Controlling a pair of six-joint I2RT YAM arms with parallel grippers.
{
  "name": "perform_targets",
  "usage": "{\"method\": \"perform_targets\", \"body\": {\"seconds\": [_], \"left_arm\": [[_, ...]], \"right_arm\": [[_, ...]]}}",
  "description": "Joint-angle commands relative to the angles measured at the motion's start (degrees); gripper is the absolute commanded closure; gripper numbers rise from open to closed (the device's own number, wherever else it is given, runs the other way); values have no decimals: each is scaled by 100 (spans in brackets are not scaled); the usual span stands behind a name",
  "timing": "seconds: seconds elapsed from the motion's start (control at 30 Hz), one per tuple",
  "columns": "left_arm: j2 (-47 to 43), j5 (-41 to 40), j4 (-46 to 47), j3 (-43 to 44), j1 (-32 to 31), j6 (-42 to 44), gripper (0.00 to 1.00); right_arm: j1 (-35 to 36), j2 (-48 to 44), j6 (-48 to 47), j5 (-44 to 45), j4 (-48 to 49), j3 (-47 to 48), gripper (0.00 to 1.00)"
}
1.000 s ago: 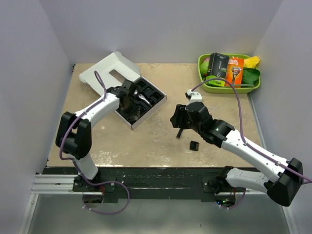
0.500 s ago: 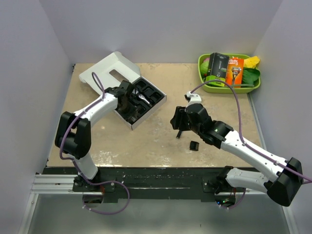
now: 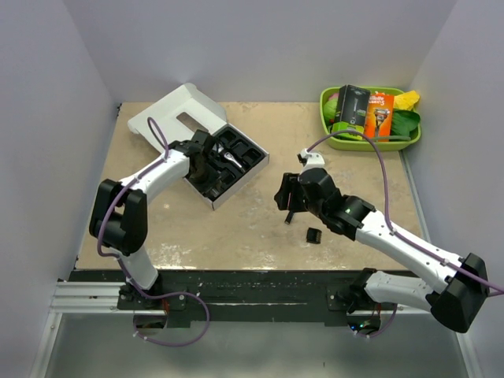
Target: Sort the hair-cutting tools
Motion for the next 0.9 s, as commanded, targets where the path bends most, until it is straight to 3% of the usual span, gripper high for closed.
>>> {"method": "perform_targets", "body": {"seconds": [0.0, 0.87], "left_arm": [[87, 158, -42, 56, 60, -40, 76], [210, 114, -121, 346, 183, 118, 63]], "right_arm": [[14, 21, 37, -40, 240, -23, 42], [14, 83, 29, -128, 381, -163, 40]]}}
